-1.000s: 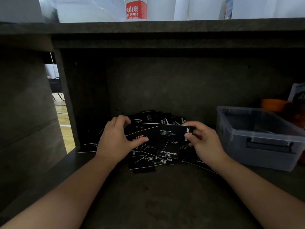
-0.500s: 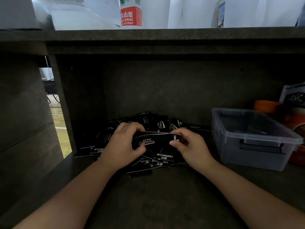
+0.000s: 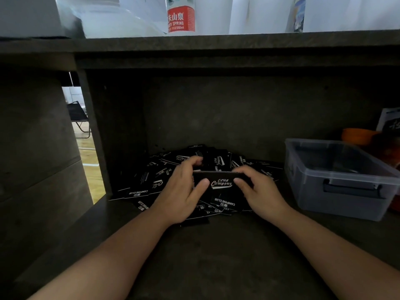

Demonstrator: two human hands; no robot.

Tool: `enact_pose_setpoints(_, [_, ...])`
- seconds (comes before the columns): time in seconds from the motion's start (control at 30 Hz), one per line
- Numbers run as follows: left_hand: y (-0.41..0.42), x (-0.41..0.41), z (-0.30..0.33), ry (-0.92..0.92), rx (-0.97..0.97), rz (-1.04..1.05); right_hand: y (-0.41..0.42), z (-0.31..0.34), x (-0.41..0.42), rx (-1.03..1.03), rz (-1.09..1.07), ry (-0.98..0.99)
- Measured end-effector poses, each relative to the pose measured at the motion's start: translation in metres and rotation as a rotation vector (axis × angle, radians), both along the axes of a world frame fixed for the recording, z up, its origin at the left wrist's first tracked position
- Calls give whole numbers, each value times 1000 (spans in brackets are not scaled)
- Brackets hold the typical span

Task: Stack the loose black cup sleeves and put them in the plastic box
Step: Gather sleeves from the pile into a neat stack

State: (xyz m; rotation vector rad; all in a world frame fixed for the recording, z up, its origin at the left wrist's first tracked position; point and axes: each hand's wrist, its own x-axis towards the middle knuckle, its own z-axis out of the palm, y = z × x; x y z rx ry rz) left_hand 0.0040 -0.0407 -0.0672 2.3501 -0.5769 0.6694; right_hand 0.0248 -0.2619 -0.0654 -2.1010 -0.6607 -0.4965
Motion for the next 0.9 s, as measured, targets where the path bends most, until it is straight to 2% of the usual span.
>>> enact_pose_setpoints(0.07, [8, -2, 6, -119, -73, 163, -3, 2, 4, 103, -58, -1])
enact_pose_setpoints(0.13, [25, -1, 9, -229, -29, 563, -10, 3, 10, 207, -136, 11])
enact_pose_setpoints(0.17, [35, 1, 8, -148, 32, 766, -14, 3, 13, 235, -166, 24])
enact_pose_setpoints(0.2, [45, 0, 8, 44, 96, 917, -18, 4, 15, 251, -184, 37])
enact_pose_setpoints(0.27, [57, 0, 5, 435, 196, 1049, -22, 3, 16, 259, -197, 59])
enact_pose_setpoints(0.3, [62, 2, 1, 512, 237, 1050, -22, 3, 16, 257, -201, 63])
enact_pose_setpoints(0.37, [67, 8, -2, 424, 271, 1003, -21, 2, 15, 254, -203, 64])
enact_pose_setpoints(0.43, [63, 11, -3, 324, 225, 930, -19, 2, 14, 242, -201, 55])
enact_pose_setpoints(0.53, [54, 9, -2, 306, 234, 849, -17, 1, 14, 249, -212, 47])
enact_pose_setpoints(0.67, [45, 11, -4, 362, 240, 587, -18, 0, 16, 280, -217, 58])
enact_pose_setpoints(0.73, [41, 8, -1, 268, 239, 591, -19, -1, 17, 282, -218, 76])
enact_pose_setpoints(0.83, [38, 0, 9, 60, 233, 722, -20, -2, 20, 286, -218, 89])
enact_pose_setpoints(0.9, [43, -1, 11, -102, 136, 766, -21, -2, 20, 285, -217, 94])
